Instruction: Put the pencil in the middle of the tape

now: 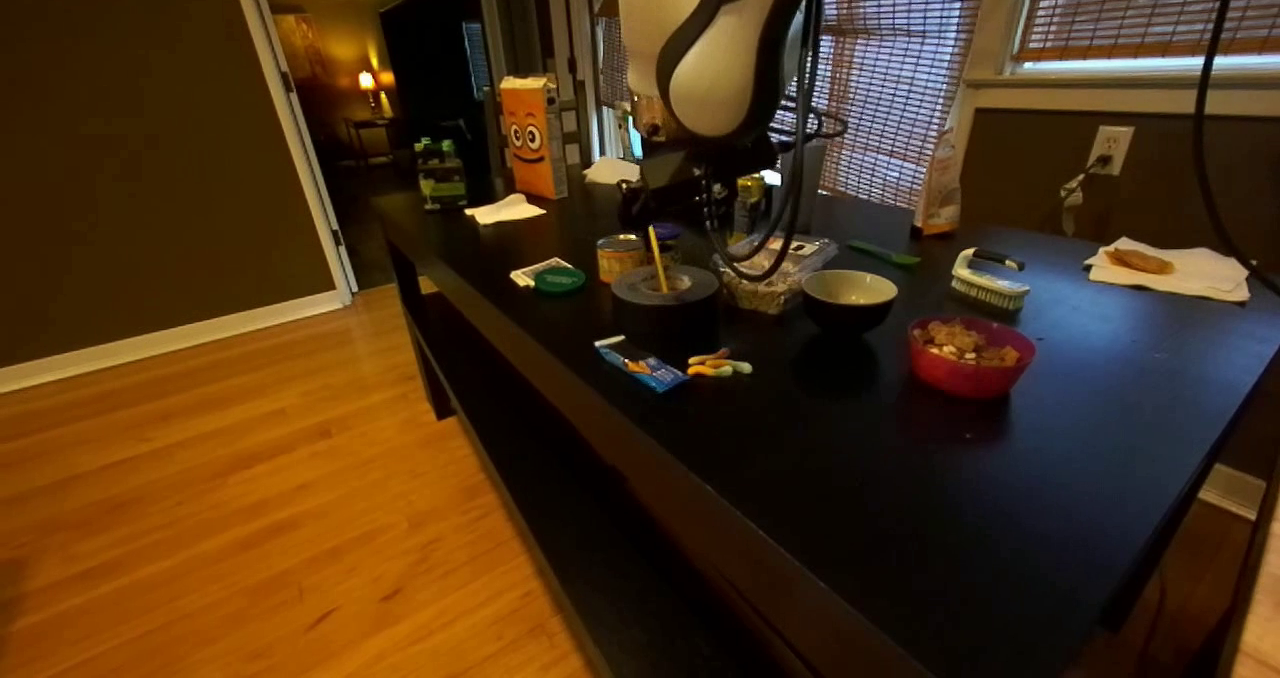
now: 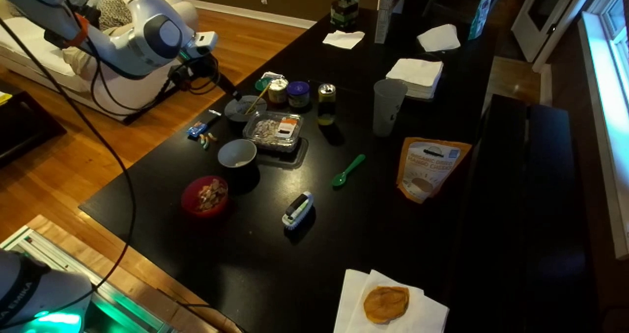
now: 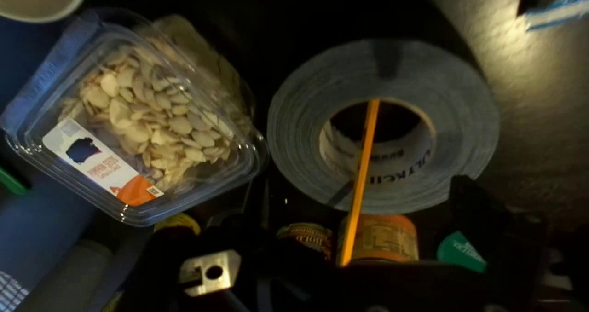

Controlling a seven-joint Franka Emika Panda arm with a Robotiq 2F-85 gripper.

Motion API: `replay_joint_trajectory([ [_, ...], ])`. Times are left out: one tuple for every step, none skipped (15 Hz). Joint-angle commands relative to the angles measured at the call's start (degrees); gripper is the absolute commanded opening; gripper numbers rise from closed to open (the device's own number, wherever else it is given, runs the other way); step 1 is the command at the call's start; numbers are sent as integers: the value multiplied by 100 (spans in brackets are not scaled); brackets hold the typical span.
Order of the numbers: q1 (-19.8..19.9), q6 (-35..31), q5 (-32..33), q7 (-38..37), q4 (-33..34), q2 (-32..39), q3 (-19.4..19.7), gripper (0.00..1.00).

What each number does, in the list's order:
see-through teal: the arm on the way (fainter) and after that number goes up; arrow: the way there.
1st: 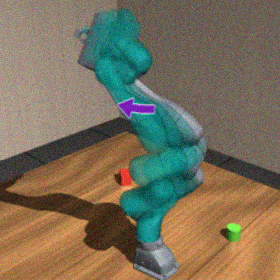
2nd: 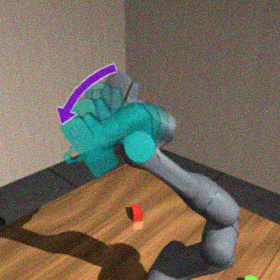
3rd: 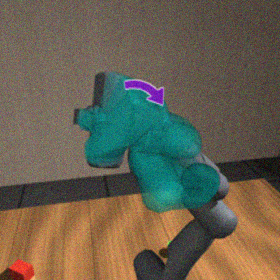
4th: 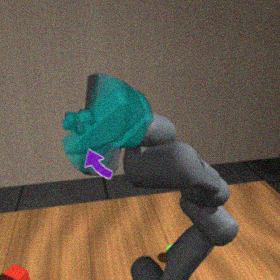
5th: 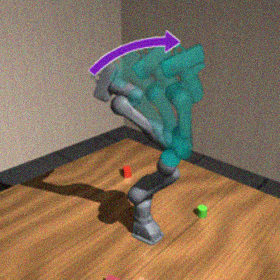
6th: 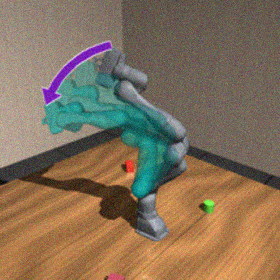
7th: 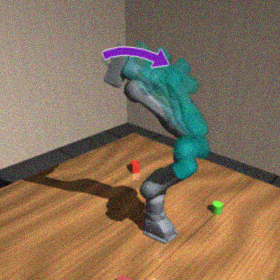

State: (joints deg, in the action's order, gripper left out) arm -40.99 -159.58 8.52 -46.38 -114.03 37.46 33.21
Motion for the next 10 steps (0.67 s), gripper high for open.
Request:
replay_joint_trajectory([
  [234, 323, 411, 805, -1181, -1415, -512, 100],
  [333, 511, 481, 1025, -1358, -1687, -645, 100],
  [523, 734, 527, 1249, -1473, -1936, -866, 100],
  [768, 852, 522, 1532, -1599, -2183, -1140, 100],
  [1029, 935, 478, 1836, -1731, -2437, -1431, 100],
  [1319, 975, 367, 2173, -1843, -2660, -1757, 100],
  [1627, 1017, 241, 2533, -1964, -2881, -2097, 100],
  [1932, 1075, 91, 2901, -2061, -3099, -2446, 100],
  [2154, 1137, -40, 3256, -2163, -3322, -2728, 100],
  [2320, 1119, -55, 3433, -2293, -3560, -2942, 100],
])
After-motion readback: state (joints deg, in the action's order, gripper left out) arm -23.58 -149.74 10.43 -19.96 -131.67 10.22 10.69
